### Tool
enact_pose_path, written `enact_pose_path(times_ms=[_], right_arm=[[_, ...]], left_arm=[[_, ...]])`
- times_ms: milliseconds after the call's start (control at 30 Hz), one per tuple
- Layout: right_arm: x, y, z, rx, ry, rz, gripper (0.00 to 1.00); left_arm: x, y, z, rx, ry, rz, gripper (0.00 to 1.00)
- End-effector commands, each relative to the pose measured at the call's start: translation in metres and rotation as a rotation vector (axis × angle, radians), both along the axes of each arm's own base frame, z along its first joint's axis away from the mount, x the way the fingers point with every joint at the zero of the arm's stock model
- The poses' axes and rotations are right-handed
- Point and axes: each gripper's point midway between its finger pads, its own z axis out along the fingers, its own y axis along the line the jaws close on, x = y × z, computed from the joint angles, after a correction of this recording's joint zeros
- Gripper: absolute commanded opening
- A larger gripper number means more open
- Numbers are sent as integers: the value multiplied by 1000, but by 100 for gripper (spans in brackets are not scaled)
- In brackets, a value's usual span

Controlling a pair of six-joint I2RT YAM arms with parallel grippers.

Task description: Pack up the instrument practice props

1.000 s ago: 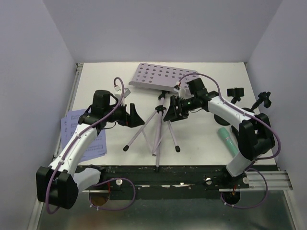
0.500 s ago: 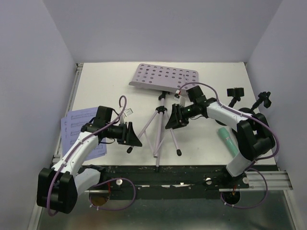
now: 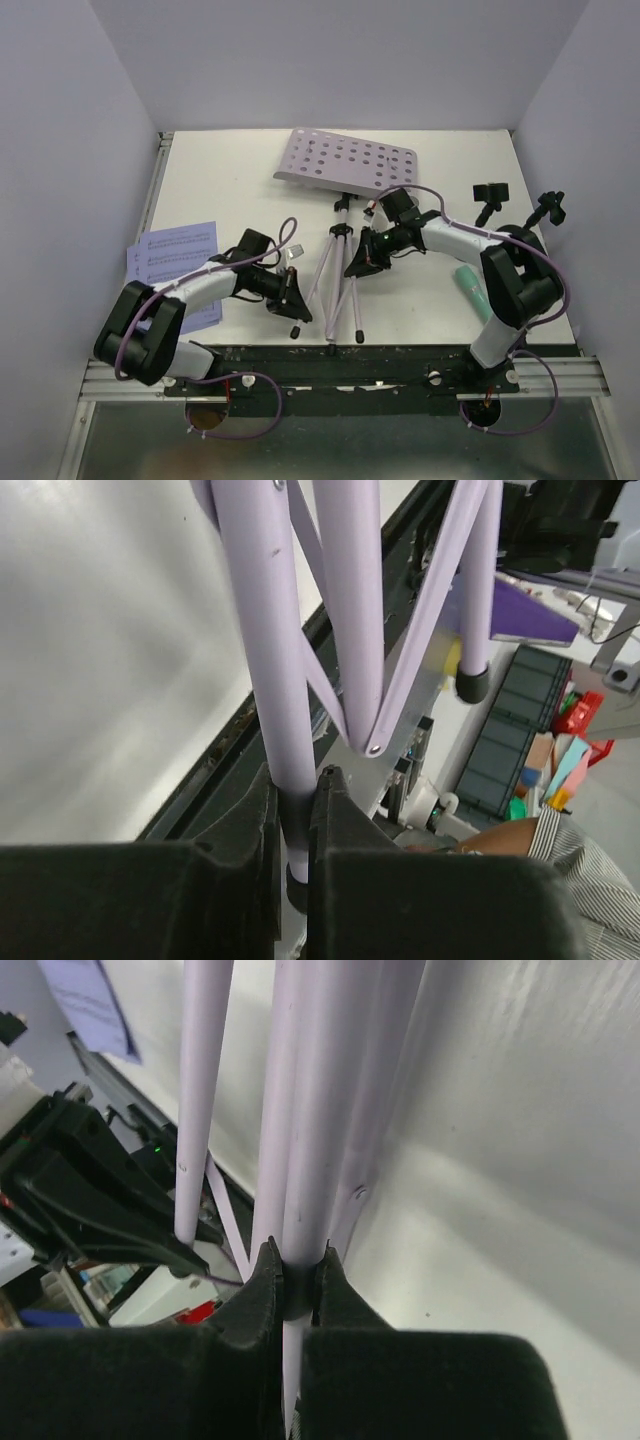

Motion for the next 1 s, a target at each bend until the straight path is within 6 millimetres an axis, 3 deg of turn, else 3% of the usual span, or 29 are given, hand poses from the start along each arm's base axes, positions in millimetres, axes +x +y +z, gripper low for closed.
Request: enact_pose_path(times_ms=[0,100,167,267,400,433,467,500,667,800,967], right_arm=[[13,28,-12,-21,-170,112,0],[21,26,-19,-79,-178,106,0],[27,21,-20,-121,-212,116,0],[35,13,-12,-167,-295,146,1],[43,-1,5,-227,-405,162,55],[44,-4,9,-240,-425,163,64],[47,-5,14,-251,-450,164,71],[51,-6,18,-257,-468,162,75],[81,2,27,-299,-510,149,100],[100,0,15,-410,-463,78,100],[92,8,-3,-491,-430,76,99]], left_arm=[[24,-55,25,-222,-383,-261,0],[24,-72,24,-235,-411,-325,2],[28,-74,26,-230,-431,-344,25],[31,-70,34,-215,-525,-384,50],[40,-62,46,-145,-606,-392,72],[42,-58,49,-123,-612,-391,79],[49,-54,52,-78,-616,-373,94],[53,-47,52,-43,-634,-377,99],[72,-12,71,37,-626,-309,99],[103,20,87,76,-593,-124,99],[130,46,103,101,-627,8,99]])
